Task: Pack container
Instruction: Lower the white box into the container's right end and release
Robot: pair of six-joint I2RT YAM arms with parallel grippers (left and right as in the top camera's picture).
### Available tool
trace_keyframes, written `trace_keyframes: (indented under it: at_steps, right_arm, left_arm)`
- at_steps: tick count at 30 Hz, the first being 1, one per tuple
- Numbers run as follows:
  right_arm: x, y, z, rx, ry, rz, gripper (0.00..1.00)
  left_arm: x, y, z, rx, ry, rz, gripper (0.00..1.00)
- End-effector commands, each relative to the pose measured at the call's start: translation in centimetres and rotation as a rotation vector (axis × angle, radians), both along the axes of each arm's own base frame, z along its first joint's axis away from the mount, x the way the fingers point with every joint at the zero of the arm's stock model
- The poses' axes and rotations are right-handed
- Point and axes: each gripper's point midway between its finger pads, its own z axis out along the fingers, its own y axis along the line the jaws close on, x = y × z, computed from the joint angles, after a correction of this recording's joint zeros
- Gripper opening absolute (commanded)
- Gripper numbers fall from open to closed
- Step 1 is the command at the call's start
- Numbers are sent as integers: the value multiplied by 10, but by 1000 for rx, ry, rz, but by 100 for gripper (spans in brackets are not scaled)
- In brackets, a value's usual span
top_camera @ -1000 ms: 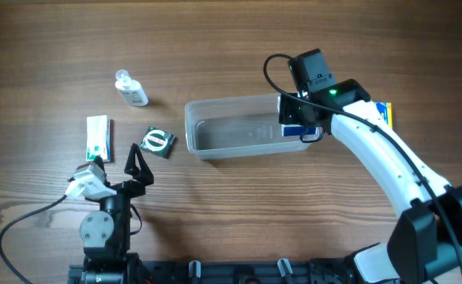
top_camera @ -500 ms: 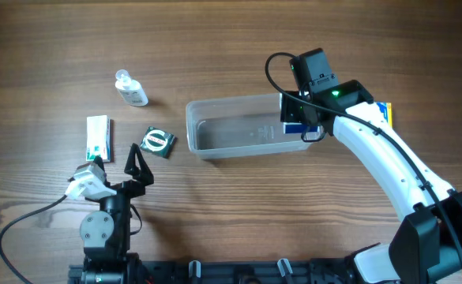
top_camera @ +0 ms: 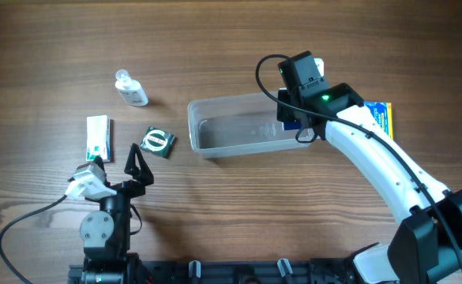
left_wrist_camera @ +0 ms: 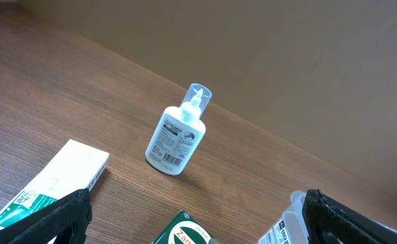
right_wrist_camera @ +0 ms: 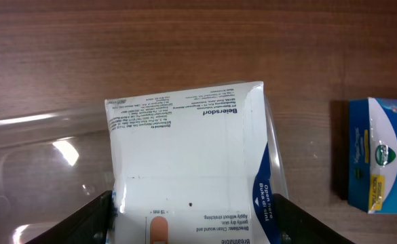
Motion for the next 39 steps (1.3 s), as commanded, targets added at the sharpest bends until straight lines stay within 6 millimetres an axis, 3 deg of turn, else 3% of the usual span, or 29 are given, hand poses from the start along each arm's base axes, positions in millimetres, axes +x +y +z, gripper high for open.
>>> trace_keyframes:
  at_steps: [1,7,16,25,29,32,36,39]
  right_arm:
    - [-1,-5,7,-15,-20,-24,70]
    - [-5,-6,-2,-23,-5,-22,73]
    - [-3,-7,-34,-9,-44,-24,73]
    - [3,-4,-33,-17,-75,14,76]
    - [-2,-5,-19,-40,-82,74,85]
    - [-7,-8,5,-31,-124,87,87]
    - [-19,-7,35,23,-173,101,84]
    - [-27,-4,41,79,-170,86,77]
  left_arm:
    - [0,1,-1,8,4,0,100]
    - [0,1,-1,8,4,0,100]
    - [0,1,-1,8,4,1,100]
    - [0,1,-1,8,3,1,100]
    - [0,1,-1,8,4,0,100]
    - [0,1,-1,8,4,0,100]
    - [0,1,-1,8,4,0,100]
    - [0,1,-1,8,4,0,100]
